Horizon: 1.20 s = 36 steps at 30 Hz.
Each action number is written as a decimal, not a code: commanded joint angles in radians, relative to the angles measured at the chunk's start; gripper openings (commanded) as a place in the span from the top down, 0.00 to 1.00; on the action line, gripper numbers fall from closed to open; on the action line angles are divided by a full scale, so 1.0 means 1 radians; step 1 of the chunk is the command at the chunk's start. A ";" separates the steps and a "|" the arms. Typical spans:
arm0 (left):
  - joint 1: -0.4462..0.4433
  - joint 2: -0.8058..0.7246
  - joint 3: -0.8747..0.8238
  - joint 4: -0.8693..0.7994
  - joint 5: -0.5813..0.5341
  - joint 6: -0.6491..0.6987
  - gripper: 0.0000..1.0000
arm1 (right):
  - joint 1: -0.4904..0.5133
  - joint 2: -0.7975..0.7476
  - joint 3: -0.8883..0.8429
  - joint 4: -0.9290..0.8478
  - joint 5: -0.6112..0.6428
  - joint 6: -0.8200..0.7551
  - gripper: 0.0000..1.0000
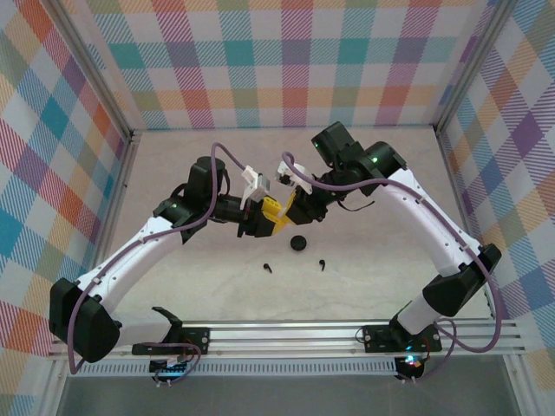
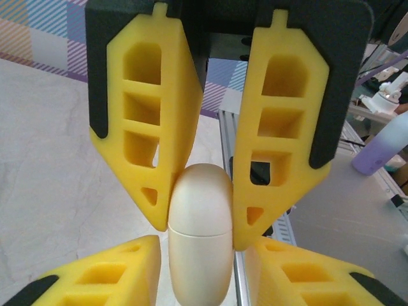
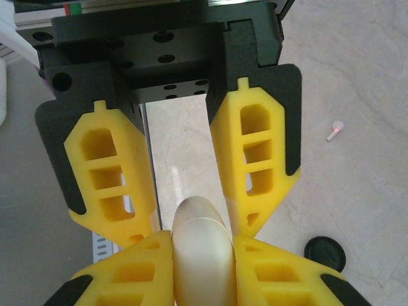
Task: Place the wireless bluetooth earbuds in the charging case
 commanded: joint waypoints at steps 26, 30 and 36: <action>-0.022 0.008 -0.048 0.159 0.066 -0.090 0.70 | 0.023 -0.029 -0.018 -0.001 -0.087 -0.031 0.92; -0.024 0.016 -0.038 0.134 0.075 -0.074 0.85 | 0.024 -0.027 -0.014 0.001 -0.109 -0.028 0.92; -0.024 0.027 -0.031 0.121 0.087 -0.073 1.00 | 0.024 -0.019 -0.012 0.012 -0.121 -0.018 0.90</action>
